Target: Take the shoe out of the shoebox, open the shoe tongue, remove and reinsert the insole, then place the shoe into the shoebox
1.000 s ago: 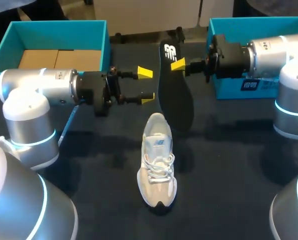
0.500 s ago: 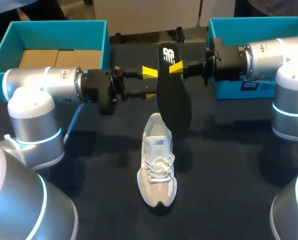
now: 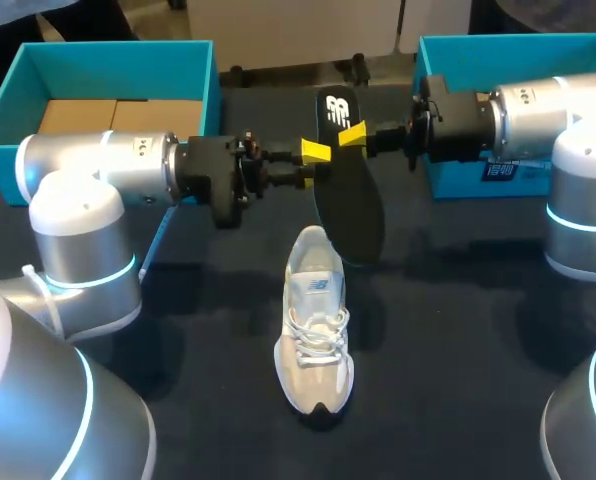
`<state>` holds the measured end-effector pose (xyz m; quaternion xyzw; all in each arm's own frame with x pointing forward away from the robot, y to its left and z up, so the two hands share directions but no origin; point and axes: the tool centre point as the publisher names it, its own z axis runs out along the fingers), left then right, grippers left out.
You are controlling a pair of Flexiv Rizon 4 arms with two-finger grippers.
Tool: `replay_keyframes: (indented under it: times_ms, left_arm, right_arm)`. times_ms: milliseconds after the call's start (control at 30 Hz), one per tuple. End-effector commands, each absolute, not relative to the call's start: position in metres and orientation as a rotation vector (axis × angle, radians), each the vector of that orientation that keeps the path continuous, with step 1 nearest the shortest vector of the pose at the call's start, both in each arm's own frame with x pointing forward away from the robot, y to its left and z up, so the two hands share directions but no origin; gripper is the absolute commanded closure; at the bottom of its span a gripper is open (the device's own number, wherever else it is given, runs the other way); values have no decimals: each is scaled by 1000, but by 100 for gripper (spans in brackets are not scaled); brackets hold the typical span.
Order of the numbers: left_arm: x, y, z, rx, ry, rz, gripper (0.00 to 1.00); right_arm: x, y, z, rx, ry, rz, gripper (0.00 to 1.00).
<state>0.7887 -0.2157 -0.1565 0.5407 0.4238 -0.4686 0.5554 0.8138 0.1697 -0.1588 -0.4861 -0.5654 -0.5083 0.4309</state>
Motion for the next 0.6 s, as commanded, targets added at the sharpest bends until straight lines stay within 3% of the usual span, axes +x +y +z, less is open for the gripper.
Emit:
replay_keyframes:
  times_ms: [33,600]
  left_arm:
    - [788,-221,-158,1275,999,-1101,60]
    - [787,-226,-163,1239,1019,-1067,65]
  right_arm:
    - [814,172,-160,-1213,-1411,-1269,100]
    - [814,172,-160,-1213,-1411,-1269,100]
